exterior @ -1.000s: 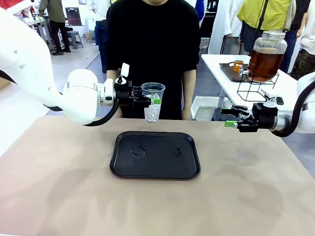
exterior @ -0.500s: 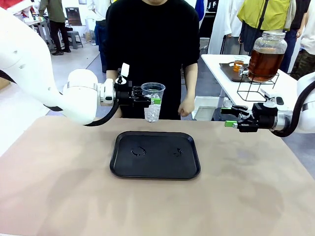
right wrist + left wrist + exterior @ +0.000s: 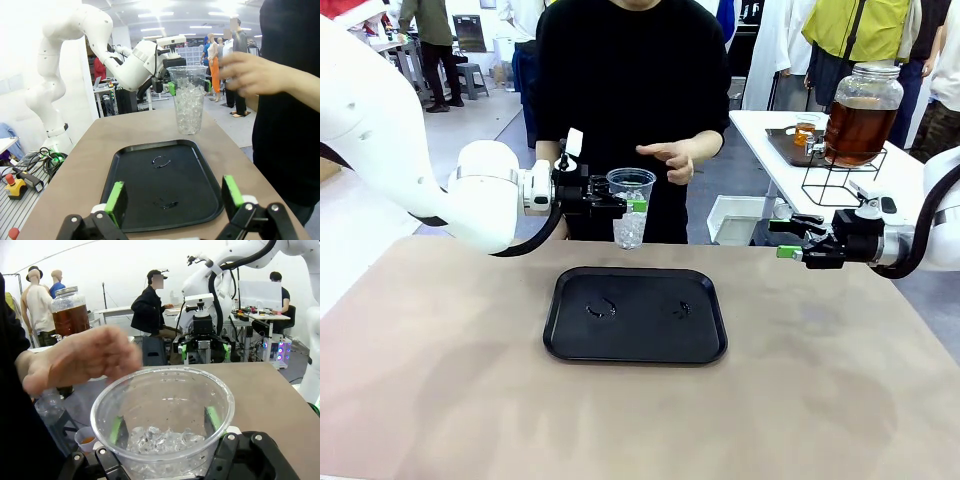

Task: Pour the drink into the iced cup.
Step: Open the gripper to release the iced cup you were holding.

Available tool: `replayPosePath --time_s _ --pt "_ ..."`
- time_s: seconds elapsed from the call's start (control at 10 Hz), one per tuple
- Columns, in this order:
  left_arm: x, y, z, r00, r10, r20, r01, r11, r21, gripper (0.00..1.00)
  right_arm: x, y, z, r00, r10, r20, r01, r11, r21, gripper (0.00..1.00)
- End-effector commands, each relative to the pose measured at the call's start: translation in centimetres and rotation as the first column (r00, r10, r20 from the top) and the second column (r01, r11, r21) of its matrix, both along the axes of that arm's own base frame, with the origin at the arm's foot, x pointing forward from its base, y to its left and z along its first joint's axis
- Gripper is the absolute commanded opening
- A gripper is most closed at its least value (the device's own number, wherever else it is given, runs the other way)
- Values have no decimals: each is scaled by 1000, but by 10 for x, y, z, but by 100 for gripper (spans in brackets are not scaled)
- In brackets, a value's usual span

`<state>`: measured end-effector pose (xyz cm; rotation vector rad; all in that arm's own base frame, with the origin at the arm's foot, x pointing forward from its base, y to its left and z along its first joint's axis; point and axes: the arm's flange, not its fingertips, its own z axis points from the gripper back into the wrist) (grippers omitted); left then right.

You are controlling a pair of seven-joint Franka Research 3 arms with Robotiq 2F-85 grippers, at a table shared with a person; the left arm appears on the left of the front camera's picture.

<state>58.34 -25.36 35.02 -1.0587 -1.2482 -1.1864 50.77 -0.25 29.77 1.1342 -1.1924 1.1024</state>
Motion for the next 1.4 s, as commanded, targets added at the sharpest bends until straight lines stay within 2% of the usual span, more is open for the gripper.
replayPosePath --time_s 0.0,1.3 --pt "-1 -1 4 1000 -2 7 2 1000 -2 80 1 0 2 1000 -4 4 4 1000 -3 100" --pt "-1 -1 4 1000 -2 7 2 1000 -2 80 1 0 2 1000 -4 4 4 1000 -3 100"
